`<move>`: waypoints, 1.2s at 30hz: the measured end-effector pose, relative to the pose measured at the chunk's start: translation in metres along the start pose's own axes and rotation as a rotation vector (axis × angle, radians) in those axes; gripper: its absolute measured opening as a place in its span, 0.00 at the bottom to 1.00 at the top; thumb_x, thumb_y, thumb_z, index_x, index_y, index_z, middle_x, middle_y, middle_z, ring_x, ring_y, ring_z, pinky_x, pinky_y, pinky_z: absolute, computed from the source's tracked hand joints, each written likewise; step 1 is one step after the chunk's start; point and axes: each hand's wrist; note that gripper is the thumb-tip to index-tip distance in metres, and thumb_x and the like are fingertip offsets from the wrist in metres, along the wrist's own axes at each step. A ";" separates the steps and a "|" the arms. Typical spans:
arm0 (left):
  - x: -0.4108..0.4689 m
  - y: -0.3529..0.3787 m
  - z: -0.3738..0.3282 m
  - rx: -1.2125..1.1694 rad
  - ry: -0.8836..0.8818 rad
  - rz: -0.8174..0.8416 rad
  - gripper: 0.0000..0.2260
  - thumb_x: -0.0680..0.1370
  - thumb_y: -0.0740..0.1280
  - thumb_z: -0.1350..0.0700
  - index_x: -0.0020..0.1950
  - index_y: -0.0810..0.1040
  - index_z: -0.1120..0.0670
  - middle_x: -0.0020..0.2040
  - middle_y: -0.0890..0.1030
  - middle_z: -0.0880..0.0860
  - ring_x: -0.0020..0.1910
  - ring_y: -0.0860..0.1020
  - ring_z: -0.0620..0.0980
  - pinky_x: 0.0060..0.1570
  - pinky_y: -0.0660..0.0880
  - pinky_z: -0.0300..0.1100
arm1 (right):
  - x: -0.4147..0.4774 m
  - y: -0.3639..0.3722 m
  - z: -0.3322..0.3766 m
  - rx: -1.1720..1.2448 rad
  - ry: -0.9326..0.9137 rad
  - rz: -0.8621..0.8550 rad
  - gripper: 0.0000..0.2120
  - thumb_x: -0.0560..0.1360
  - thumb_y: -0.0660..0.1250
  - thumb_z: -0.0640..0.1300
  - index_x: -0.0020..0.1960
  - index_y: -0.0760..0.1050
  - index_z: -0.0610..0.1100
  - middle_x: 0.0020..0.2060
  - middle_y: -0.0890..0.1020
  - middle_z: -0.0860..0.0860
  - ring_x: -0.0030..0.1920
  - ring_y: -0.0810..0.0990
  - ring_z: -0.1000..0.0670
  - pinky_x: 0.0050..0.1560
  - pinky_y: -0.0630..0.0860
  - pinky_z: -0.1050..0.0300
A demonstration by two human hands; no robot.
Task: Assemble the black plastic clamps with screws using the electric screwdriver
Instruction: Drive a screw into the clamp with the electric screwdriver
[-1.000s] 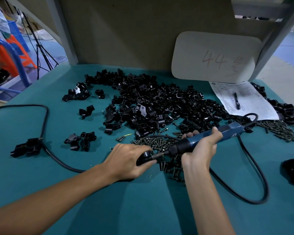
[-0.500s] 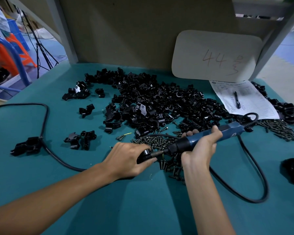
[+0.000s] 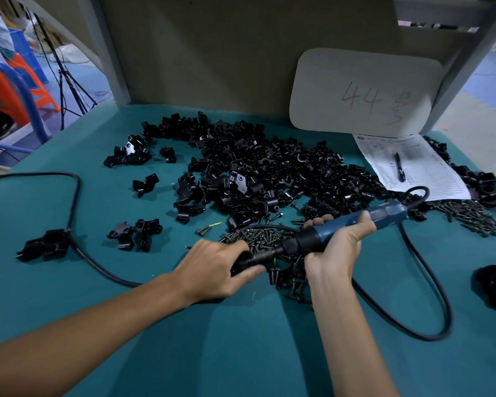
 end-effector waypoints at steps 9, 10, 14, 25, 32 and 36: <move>-0.001 0.000 0.003 -0.124 -0.051 0.091 0.22 0.81 0.55 0.35 0.43 0.75 0.52 0.27 0.76 0.47 0.22 0.71 0.47 0.25 0.66 0.40 | -0.003 0.005 0.013 0.009 -0.006 0.172 0.24 0.76 0.65 0.66 0.55 0.67 0.45 0.36 0.77 0.50 0.33 0.77 0.50 0.41 0.79 0.56; -0.002 0.000 0.004 -0.147 -0.043 0.098 0.22 0.81 0.54 0.35 0.43 0.75 0.52 0.28 0.78 0.47 0.23 0.72 0.46 0.25 0.67 0.41 | -0.003 0.006 0.017 -0.016 -0.040 0.178 0.26 0.76 0.66 0.66 0.58 0.68 0.45 0.36 0.77 0.50 0.34 0.78 0.51 0.42 0.80 0.55; -0.006 0.001 0.005 -0.171 -0.020 0.031 0.21 0.82 0.55 0.37 0.43 0.74 0.52 0.28 0.76 0.46 0.24 0.72 0.45 0.25 0.67 0.38 | 0.005 -0.011 0.061 -0.207 -0.134 0.210 0.27 0.77 0.71 0.56 0.70 0.66 0.48 0.41 0.81 0.50 0.37 0.81 0.52 0.44 0.83 0.52; 0.021 -0.006 -0.014 -0.029 -0.009 -0.091 0.22 0.78 0.60 0.34 0.50 0.81 0.51 0.42 0.79 0.46 0.39 0.78 0.47 0.33 0.77 0.42 | -0.017 -0.050 0.083 -2.212 -0.461 0.161 0.28 0.80 0.64 0.63 0.72 0.69 0.45 0.65 0.78 0.44 0.65 0.74 0.41 0.65 0.69 0.48; 0.080 -0.007 -0.091 -0.139 0.133 -0.256 0.21 0.75 0.63 0.44 0.60 0.81 0.56 0.50 0.79 0.53 0.46 0.80 0.56 0.35 0.79 0.49 | -0.065 -0.025 0.082 -1.326 -0.267 0.586 0.21 0.81 0.65 0.57 0.73 0.69 0.56 0.60 0.76 0.64 0.57 0.77 0.69 0.57 0.74 0.67; 0.089 -0.012 -0.093 -0.050 0.245 -0.150 0.30 0.76 0.64 0.38 0.71 0.75 0.55 0.60 0.77 0.55 0.56 0.77 0.55 0.52 0.78 0.52 | -0.058 -0.063 0.130 -1.209 -0.391 0.300 0.21 0.77 0.70 0.58 0.66 0.67 0.57 0.58 0.77 0.58 0.58 0.80 0.55 0.60 0.77 0.54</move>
Point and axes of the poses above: each hand's wrist, its own x-axis towards the middle knuckle, its own y-axis out of the palm, z = x × y
